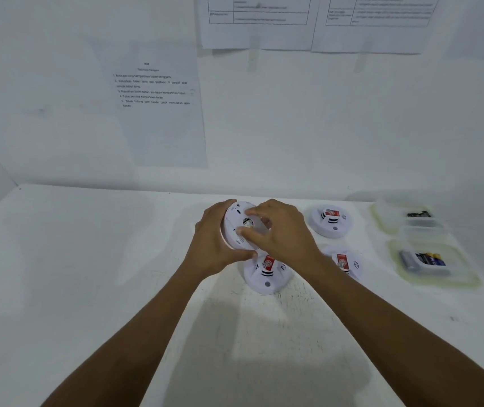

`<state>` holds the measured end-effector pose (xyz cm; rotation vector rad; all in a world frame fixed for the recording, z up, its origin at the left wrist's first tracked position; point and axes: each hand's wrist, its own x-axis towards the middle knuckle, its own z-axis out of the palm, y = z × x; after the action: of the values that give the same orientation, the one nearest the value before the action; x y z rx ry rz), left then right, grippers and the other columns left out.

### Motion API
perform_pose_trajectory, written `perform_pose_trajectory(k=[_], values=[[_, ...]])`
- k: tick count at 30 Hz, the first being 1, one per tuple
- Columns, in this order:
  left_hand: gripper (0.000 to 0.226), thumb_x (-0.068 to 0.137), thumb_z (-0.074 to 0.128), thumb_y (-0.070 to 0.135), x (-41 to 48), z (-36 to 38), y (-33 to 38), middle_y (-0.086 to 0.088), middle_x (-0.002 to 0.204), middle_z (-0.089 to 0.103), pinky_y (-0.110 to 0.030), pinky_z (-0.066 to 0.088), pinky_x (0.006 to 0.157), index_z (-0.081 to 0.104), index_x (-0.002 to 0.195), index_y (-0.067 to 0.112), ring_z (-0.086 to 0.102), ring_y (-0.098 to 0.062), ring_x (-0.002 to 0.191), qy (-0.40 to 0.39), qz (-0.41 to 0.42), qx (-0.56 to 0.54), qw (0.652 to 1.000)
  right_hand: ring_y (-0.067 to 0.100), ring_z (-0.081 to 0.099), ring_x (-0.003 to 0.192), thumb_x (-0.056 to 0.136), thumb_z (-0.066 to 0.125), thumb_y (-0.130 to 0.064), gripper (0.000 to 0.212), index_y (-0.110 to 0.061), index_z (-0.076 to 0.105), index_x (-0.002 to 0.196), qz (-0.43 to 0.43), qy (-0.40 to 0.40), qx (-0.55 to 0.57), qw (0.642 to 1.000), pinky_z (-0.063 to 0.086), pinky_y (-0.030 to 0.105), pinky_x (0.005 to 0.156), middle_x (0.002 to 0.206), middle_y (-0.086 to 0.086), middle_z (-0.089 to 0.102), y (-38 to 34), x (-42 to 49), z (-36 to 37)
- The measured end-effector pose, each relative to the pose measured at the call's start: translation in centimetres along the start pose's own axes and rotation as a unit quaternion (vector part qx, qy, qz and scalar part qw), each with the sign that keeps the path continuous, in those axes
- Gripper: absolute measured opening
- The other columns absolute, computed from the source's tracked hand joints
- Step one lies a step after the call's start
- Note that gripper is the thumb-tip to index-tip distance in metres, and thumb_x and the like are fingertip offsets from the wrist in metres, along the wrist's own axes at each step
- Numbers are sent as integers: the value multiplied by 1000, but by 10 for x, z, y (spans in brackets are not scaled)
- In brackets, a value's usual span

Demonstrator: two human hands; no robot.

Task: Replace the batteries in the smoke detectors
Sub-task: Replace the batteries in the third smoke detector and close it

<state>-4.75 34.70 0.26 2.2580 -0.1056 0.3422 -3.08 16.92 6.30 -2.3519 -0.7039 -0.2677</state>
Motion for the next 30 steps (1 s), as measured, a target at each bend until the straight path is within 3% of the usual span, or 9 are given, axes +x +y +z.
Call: perform_pose_trajectory(k=[3,8,12,16,20,23,25,28,30], values=[[97,50,80,74,-5,-1,7,15,128,58,-37,51,96,50,132,32,56,-11,118,21,20,-1,1000,10,61,85,79,75,-48,42,-20,73,110,30,19,3,999,51,30,89,103,1,74,-6,0,0],[99,53,64,87,-6,0,12,15,129,56,-35,48,100,49,132,29,52,-7,118,16,31,14,999,9,65,86,80,75,-45,42,-20,72,115,71,8,71,995,53,27,89,107,0,74,-9,1,-4],[84,53,83,58,-3,-9,30,22,119,49,-16,42,100,49,125,28,47,8,111,52,33,-27,998,8,69,91,83,72,-44,38,-22,73,114,104,-22,172,979,57,30,89,108,-4,74,-11,6,-13],[86,49,77,59,-5,-12,41,10,123,49,-7,43,87,42,123,32,51,2,110,66,56,-53,995,4,69,90,73,81,-41,51,-26,67,119,98,-52,181,977,57,21,78,106,-12,71,-16,3,-17],[91,45,83,57,-5,-14,42,7,125,44,-7,46,81,41,122,30,49,0,107,41,26,-68,996,11,72,79,74,77,-21,36,-22,67,109,122,-35,210,969,61,33,75,91,-2,76,-13,7,-22],[68,61,89,43,-6,-25,41,13,118,57,-16,54,78,49,115,30,60,-9,107,-2,-21,-168,986,18,73,80,80,74,-15,26,-20,69,105,132,-45,237,962,61,37,75,85,2,76,0,10,-30],[49,77,79,28,-7,-33,41,5,117,63,-27,57,78,54,119,23,64,-19,105,-50,-50,-254,965,16,72,79,84,74,-17,20,-20,68,103,142,-46,279,949,59,32,69,85,2,76,8,12,-35],[46,86,71,18,-8,-35,43,-6,120,61,-40,59,79,53,128,22,65,-27,104,-86,-60,-304,947,13,70,84,86,74,-22,19,-19,65,102,152,-20,333,931,56,27,66,91,-1,74,15,13,-35],[49,86,72,18,-9,-32,47,-8,120,59,-39,59,76,53,130,26,67,-26,101,-78,-66,-318,942,15,68,97,88,72,-22,16,-20,64,101,153,3,359,921,56,29,72,100,-3,72,18,12,-30]])
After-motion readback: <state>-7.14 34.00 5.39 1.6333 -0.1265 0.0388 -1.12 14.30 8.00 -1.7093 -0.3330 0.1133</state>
